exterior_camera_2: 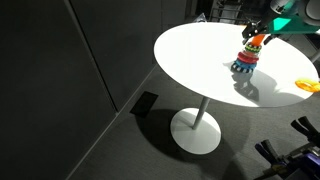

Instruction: Remove the green circle then put the orange circle on the orange object

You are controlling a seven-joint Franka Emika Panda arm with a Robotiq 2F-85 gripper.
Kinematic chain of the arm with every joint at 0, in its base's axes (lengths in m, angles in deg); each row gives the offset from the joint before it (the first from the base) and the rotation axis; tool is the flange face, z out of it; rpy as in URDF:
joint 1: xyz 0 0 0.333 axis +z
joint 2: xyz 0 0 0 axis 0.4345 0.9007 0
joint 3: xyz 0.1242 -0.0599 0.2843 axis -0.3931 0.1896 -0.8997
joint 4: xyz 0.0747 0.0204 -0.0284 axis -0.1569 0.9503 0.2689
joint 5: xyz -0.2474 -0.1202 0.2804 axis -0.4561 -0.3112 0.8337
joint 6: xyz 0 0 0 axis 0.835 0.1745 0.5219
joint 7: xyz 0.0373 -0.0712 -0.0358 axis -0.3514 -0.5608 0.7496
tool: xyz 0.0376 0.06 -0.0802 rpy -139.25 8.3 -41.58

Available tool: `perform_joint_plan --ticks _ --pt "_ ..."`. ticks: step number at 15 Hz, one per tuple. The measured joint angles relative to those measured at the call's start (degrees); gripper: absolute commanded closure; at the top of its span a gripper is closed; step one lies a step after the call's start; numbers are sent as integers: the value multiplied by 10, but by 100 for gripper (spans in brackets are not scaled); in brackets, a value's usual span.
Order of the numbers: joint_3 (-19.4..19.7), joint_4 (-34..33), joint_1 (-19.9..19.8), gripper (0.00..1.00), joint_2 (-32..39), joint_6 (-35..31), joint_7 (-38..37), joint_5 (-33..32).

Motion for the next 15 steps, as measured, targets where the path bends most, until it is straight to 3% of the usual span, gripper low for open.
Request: perform_joint_plan --ticks 15 --pt "13 8 9 0 -4 1 2 -1"
